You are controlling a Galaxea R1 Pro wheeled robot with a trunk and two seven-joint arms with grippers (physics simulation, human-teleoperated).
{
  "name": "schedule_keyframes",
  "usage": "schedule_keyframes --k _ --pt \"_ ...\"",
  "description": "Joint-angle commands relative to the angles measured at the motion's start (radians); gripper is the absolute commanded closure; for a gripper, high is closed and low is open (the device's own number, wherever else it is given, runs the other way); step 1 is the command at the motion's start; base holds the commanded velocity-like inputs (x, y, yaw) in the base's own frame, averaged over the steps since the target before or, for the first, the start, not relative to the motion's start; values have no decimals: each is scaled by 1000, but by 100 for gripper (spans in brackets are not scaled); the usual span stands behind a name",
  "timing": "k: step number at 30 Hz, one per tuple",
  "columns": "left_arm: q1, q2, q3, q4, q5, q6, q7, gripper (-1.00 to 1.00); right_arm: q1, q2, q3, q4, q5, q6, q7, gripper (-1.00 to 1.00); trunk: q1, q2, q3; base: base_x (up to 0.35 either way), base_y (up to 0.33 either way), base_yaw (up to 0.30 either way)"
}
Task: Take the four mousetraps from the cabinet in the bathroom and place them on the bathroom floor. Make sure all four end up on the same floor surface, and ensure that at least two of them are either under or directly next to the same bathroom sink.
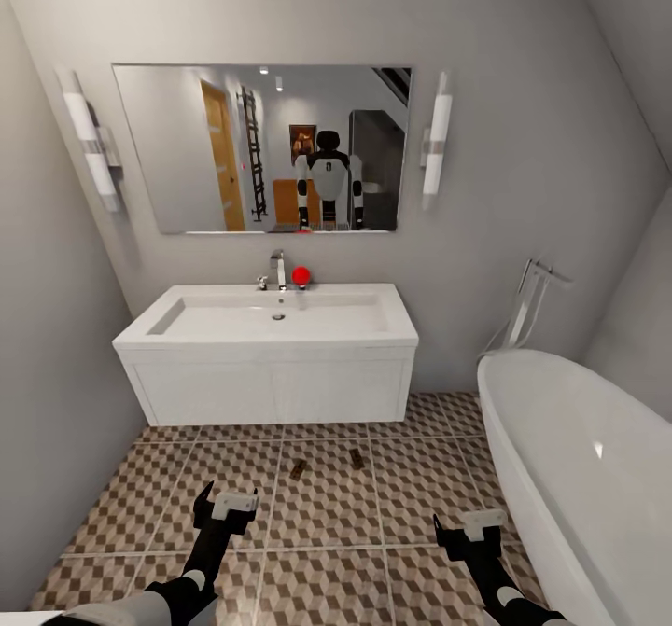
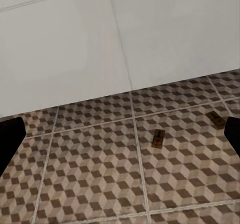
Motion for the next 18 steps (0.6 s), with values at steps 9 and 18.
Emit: schedule_keyframes --k 9,18 --pt "-1 0 -2 4 -10 -4 10 -100 -1 0 9 1 -10 -3 -1 -100 -34 62 27 0 0 0" --pt "-2 0 -2 3 -10 -4 10 -100 -1 0 9 1 -10 -3 -1 -100 -69 125 55 0 0 0"
